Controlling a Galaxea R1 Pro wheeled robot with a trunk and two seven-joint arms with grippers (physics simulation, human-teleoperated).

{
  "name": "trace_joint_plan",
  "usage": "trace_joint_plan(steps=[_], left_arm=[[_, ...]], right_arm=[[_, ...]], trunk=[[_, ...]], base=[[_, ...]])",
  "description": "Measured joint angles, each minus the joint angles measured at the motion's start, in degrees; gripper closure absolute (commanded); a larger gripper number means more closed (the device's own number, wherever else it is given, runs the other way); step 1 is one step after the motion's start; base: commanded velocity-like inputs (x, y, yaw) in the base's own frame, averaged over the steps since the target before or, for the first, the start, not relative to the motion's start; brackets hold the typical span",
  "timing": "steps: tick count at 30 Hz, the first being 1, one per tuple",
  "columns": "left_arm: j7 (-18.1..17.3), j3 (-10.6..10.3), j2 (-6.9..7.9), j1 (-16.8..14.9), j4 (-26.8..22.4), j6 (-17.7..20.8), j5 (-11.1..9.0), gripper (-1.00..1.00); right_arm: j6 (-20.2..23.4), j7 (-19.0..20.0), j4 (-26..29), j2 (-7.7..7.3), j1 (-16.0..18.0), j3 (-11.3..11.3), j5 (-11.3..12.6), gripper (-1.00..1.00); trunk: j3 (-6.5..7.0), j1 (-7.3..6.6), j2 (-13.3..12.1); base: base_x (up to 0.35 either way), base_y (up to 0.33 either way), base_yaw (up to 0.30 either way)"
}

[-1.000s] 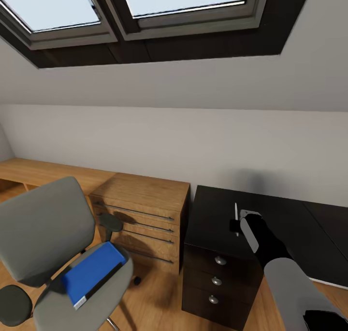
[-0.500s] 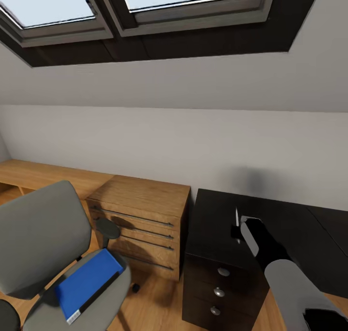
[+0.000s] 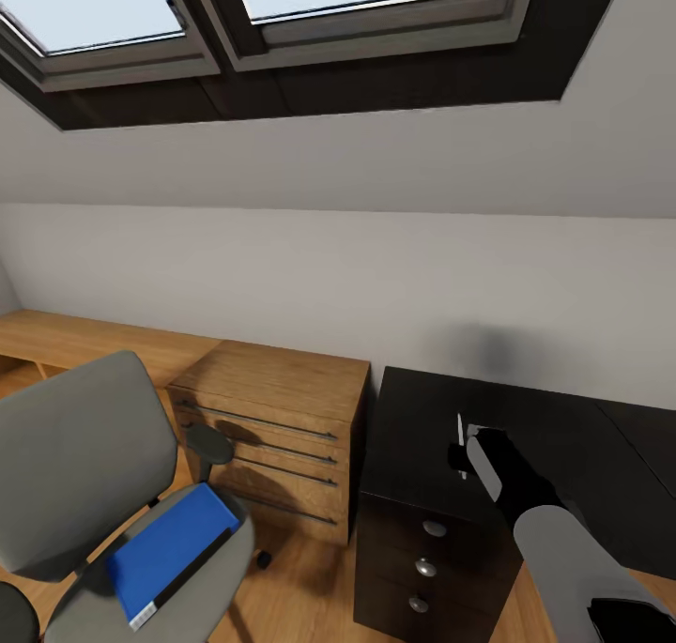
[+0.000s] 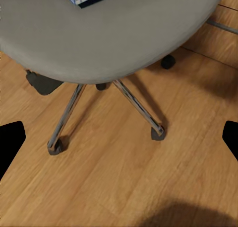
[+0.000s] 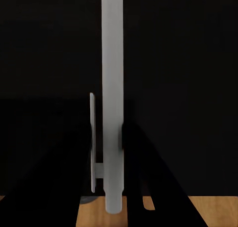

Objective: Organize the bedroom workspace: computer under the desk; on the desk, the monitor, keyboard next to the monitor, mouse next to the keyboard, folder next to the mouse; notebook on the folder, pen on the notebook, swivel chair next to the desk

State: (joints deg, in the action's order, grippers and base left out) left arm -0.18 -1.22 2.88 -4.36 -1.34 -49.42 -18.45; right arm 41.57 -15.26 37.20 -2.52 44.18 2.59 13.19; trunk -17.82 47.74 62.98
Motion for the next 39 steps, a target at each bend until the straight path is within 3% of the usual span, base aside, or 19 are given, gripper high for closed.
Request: trace_joint_plan(steps=[2,39], left_arm=[[0.1,0.0,0.02,0.0,0.0,0.0,-0.1,-1.00],[0.3,0.2,0.19,0.0,0.0,0.0,-0.2,-1.00]], right_arm=[[-0.1,0.0,0.0,0.03,0.0,0.0,0.0,1.00],[-0.2,0.1,0.3,0.08,0.0,-0.1,0.0,1.00]], trunk=[[0.00,0.00,0.0],[-6.64,8.12,14.8]], base=[[0.000,0.000,0.000],[0.000,0.000,0.000]])
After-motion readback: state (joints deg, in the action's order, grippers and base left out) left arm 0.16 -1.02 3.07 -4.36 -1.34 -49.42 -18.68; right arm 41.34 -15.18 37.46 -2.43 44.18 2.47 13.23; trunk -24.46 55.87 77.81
